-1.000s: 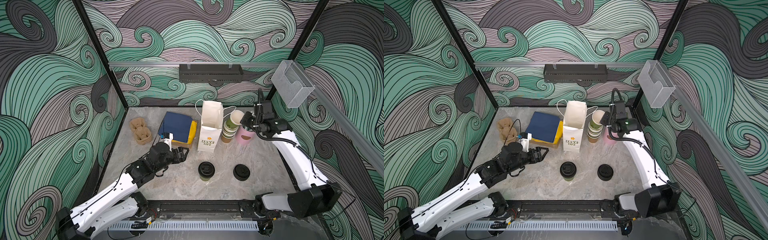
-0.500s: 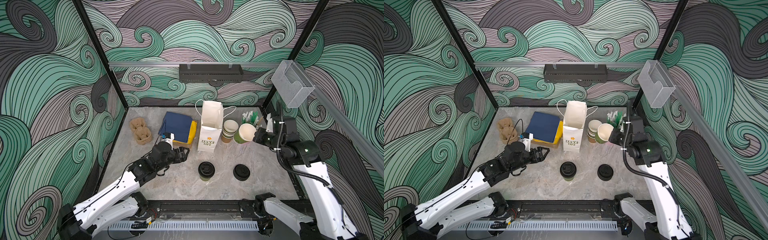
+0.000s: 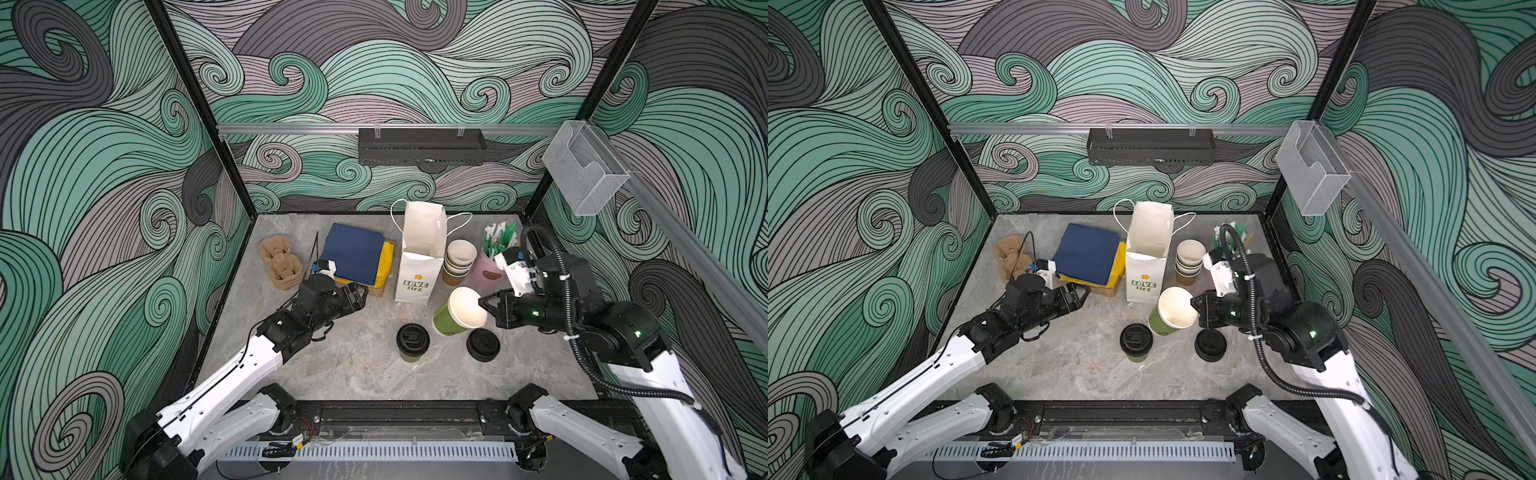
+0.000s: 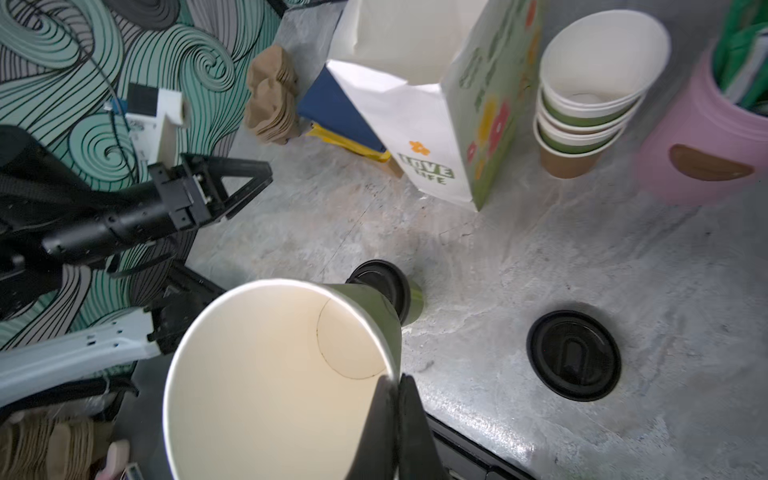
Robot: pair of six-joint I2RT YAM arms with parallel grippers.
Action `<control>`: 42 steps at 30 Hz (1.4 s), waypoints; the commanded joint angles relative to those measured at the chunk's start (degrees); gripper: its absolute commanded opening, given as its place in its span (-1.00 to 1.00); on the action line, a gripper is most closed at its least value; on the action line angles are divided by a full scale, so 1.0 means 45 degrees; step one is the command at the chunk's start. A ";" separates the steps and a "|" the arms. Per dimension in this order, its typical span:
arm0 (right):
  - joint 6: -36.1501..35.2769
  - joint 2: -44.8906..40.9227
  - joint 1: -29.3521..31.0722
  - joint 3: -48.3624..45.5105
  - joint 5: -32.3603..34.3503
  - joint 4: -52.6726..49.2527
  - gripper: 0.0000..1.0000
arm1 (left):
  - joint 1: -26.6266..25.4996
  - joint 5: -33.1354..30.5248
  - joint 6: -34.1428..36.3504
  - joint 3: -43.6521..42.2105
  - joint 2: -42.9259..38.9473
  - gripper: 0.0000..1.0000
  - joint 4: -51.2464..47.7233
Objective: Pack the takeout coffee
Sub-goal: 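Lift the green paper cup with the right gripper beside the lidded cup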
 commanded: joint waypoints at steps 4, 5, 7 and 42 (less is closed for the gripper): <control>-0.0128 0.2113 0.3155 0.0752 0.0512 0.1775 -1.00 | 0.1632 0.0463 -0.1005 -0.1131 -0.1615 0.56 -0.0668; -0.0205 0.2600 0.3604 0.0825 0.0569 0.2086 -1.00 | 0.1868 0.0405 -0.1248 -0.1357 -0.1937 0.56 -0.0848; -0.0315 0.3504 0.4313 0.0876 0.0724 0.2683 -1.00 | 0.2161 0.0102 -0.1791 -0.1811 -0.2590 0.56 -0.1163; 0.0231 1.0868 0.6613 -0.0387 0.2619 0.7776 -1.00 | 0.2280 -0.1800 -0.3371 -0.4038 -0.8168 0.56 -0.4143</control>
